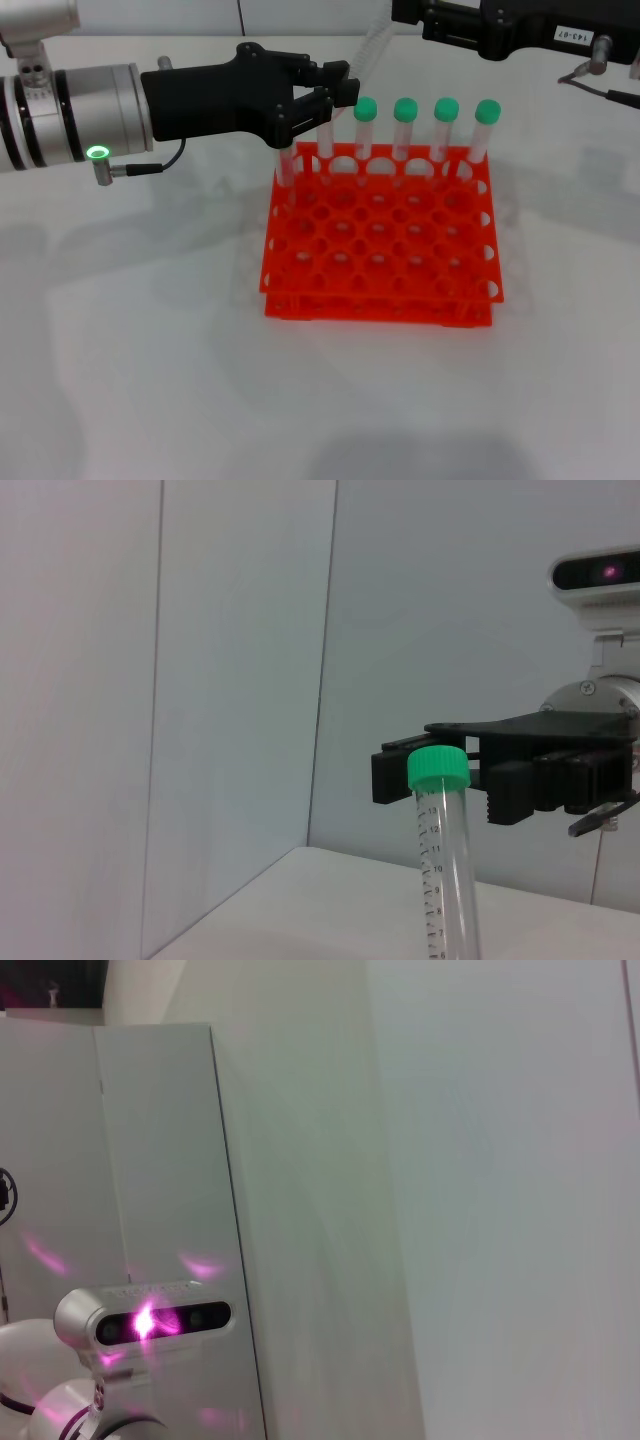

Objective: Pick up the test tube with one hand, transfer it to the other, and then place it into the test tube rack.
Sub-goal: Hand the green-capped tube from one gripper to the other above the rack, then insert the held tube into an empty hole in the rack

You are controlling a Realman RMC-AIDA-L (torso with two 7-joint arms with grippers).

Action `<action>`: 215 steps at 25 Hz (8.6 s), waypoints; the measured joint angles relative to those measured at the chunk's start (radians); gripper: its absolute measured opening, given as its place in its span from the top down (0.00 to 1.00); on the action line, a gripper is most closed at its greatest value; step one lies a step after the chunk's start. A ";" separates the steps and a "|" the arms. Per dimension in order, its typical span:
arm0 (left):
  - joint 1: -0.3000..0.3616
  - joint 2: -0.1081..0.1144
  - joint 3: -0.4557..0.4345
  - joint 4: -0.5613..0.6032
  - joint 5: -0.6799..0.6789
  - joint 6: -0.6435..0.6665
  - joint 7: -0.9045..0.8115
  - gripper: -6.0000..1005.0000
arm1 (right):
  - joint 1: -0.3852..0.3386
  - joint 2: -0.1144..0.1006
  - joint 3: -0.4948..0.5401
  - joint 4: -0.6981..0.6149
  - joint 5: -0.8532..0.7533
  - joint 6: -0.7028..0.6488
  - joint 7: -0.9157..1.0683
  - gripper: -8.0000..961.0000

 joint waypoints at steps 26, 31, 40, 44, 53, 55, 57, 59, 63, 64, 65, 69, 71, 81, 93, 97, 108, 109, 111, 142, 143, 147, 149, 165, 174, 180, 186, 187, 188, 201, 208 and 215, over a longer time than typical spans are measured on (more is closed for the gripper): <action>0.003 -0.003 0.000 -0.001 0.000 0.000 0.000 0.79 | 0.022 0.000 0.000 0.026 0.000 0.009 0.000 0.50; 0.003 -0.003 0.000 0.000 0.000 0.000 0.000 0.78 | 0.023 0.000 0.000 0.026 0.000 0.009 0.006 0.59; 0.004 -0.003 -0.001 0.000 0.000 0.000 0.000 0.78 | 0.023 -0.001 0.000 0.026 0.000 0.012 0.011 0.69; 0.005 -0.004 -0.002 0.000 0.000 0.000 0.000 0.77 | 0.024 -0.002 0.000 0.026 -0.001 0.012 0.011 0.69; 0.004 -0.012 0.002 0.000 0.007 -0.021 -0.006 0.77 | 0.024 -0.003 0.000 0.026 -0.006 0.013 0.012 0.69; 0.010 -0.018 -0.001 -0.001 0.000 -0.028 -0.005 0.77 | 0.024 -0.003 0.000 0.026 -0.006 0.013 0.013 0.69; 0.017 -0.023 -0.003 0.001 -0.009 -0.042 -0.007 0.76 | 0.024 -0.003 0.000 0.026 -0.005 0.013 0.015 0.69; 0.018 -0.023 -0.003 -0.001 -0.014 -0.049 -0.015 0.76 | 0.024 -0.003 0.000 0.026 -0.006 0.013 0.018 0.70; 0.018 -0.023 0.000 0.000 -0.014 -0.061 -0.047 0.76 | 0.024 -0.003 0.000 0.026 -0.007 0.012 0.022 0.70; 0.018 -0.023 0.001 0.001 -0.014 -0.063 -0.052 0.76 | 0.024 -0.003 0.000 0.026 -0.008 0.011 0.022 0.70; 0.018 -0.023 0.001 0.002 -0.014 -0.066 -0.058 0.76 | 0.024 -0.003 0.000 0.025 -0.008 0.011 0.022 0.70; 0.019 -0.023 0.002 0.002 -0.014 -0.066 -0.068 0.58 | 0.023 -0.003 0.000 0.024 -0.008 0.009 0.022 0.71; 0.019 -0.023 0.002 0.002 -0.010 -0.066 -0.071 0.46 | 0.021 -0.003 0.000 0.023 -0.008 0.009 0.022 0.71; 0.077 -0.022 0.017 0.081 0.001 -0.044 -0.151 0.11 | 0.014 -0.003 0.000 0.017 -0.008 0.010 0.022 0.72; 0.234 -0.007 0.017 0.368 0.013 0.021 -0.418 0.11 | 0.012 -0.003 0.000 0.017 -0.008 0.009 0.022 0.72; 0.267 -0.003 0.016 0.432 0.045 0.039 -0.479 0.12 | 0.010 -0.003 0.000 0.022 -0.008 0.007 0.022 0.72; 0.351 0.033 0.009 0.530 0.142 0.112 -0.568 0.12 | -0.015 0.001 -0.004 0.023 -0.009 0.000 0.023 0.72; 0.357 0.042 0.008 0.530 0.152 0.119 -0.568 0.12 | -0.015 0.001 -0.008 0.023 -0.009 0.001 0.023 0.72; 0.367 0.057 0.007 0.530 0.167 0.128 -0.566 0.12 | -0.016 0.000 -0.022 0.023 -0.009 0.005 0.024 0.72; 0.331 0.097 0.008 0.487 0.310 0.162 -0.373 0.12 | 0.023 0.001 -0.107 0.017 -0.064 0.081 0.126 0.72; 0.331 0.095 0.008 0.483 0.311 0.161 -0.366 0.12 | 0.024 0.001 -0.109 0.018 -0.065 0.085 0.125 0.72; 0.332 0.082 0.008 0.473 0.312 0.160 -0.338 0.12 | 0.028 0.002 -0.137 0.022 -0.064 0.121 0.125 0.72; 0.330 0.080 0.008 0.464 0.313 0.160 -0.330 0.12 | 0.030 0.002 -0.154 0.022 -0.062 0.143 0.123 0.72; 0.332 0.067 0.014 0.443 0.337 0.159 -0.298 0.12 | 0.052 0.006 -0.277 0.024 -0.055 0.277 0.118 0.72; 0.329 0.067 0.012 0.441 0.338 0.165 -0.296 0.12 | 0.061 0.004 -0.298 0.024 -0.054 0.291 0.137 0.72; 0.328 0.067 0.014 0.441 0.338 0.166 -0.296 0.12 | 0.071 0.000 -0.298 0.025 -0.062 0.291 0.161 0.72; 0.328 0.067 0.014 0.441 0.338 0.167 -0.295 0.12 | 0.088 -0.003 -0.299 0.020 -0.096 0.289 0.193 0.72; 0.329 0.067 0.014 0.441 0.338 0.168 -0.295 0.12 | 0.092 -0.003 -0.299 0.016 -0.117 0.290 0.205 0.72; 0.329 0.067 0.014 0.441 0.338 0.168 -0.295 0.12 | 0.094 -0.003 -0.299 0.015 -0.126 0.290 0.211 0.72; 0.331 0.063 0.014 0.441 0.338 0.170 -0.295 0.12 | 0.099 0.002 -0.297 0.015 -0.141 0.303 0.209 0.72; 0.332 0.063 0.014 0.441 0.338 0.170 -0.295 0.12 | 0.094 0.006 -0.299 0.024 -0.137 0.320 0.184 0.72; 0.334 0.063 0.015 0.441 0.338 0.170 -0.295 0.12 | 0.092 0.006 -0.299 0.024 -0.134 0.321 0.184 0.72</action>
